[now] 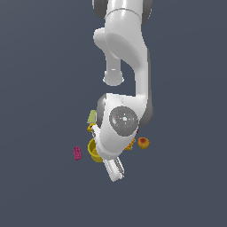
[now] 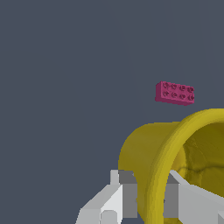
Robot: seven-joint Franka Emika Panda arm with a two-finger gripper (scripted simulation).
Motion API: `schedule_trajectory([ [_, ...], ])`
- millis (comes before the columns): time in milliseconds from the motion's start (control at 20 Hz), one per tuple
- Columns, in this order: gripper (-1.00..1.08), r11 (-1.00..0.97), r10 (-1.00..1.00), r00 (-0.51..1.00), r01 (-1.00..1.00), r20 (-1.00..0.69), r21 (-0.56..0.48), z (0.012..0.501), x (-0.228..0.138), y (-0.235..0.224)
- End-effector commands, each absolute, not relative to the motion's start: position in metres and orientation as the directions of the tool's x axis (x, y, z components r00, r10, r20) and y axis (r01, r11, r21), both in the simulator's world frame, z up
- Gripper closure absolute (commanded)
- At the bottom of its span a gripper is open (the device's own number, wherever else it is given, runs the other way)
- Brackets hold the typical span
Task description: Pick up a designated object from a clutter of objects.
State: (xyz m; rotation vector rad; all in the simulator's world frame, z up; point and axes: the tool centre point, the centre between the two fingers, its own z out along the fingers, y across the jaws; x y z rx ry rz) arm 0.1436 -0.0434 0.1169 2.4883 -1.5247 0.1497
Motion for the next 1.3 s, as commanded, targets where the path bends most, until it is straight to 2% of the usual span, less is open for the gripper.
schedule_trajectory([
  [0, 1.08, -0.439, -0.866, 0.457, -0.889, 0.201, 0.129, 0.141, 0.140, -0.027],
  [1250, 1.08, -0.438, -0.867, 0.456, -0.889, 0.201, 0.129, 0.377, 0.095, 0.143],
])
